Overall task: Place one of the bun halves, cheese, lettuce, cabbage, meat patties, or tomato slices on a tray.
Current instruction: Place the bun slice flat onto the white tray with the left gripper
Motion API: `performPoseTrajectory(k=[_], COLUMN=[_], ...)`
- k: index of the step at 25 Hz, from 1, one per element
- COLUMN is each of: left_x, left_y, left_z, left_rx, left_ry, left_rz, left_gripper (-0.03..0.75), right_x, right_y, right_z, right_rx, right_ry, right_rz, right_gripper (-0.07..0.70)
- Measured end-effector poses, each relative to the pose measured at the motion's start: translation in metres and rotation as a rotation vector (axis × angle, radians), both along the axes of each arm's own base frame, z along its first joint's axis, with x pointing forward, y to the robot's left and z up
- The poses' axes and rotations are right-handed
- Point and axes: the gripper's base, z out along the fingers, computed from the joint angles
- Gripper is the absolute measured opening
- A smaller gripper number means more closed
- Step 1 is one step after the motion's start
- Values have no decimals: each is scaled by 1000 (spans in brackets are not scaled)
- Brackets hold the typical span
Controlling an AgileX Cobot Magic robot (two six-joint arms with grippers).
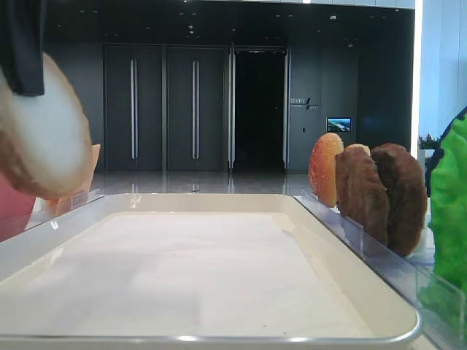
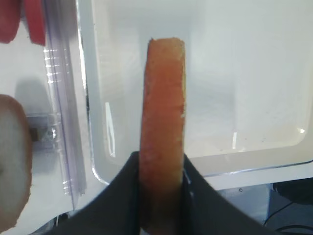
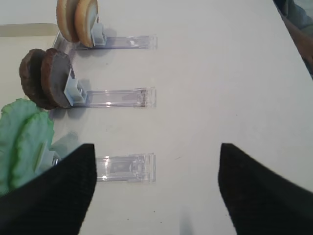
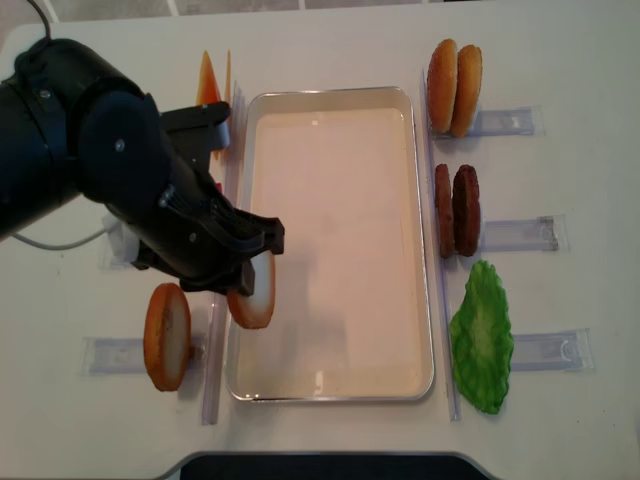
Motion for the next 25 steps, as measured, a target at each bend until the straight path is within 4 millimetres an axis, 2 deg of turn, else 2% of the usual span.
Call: performPoseTrajectory(k=[8, 13, 19, 25], left_x=[3, 9, 21, 32], left_y=[-10, -24, -37, -40], left_z=[2, -3, -30, -47], left_rx=[-110, -217, -257, -274], left_ry=[-31, -49, 13, 37], left_rz=[4, -76, -137, -140], left_gripper=[125, 125, 125, 125], right_x=[0, 0, 0, 0], right_y=[0, 0, 0, 0], right_z=[0, 0, 0, 0], right_rx=[0, 0, 0, 0], right_ry=[0, 0, 0, 0], right_rz=[0, 0, 0, 0], right_gripper=[524, 524, 524, 524])
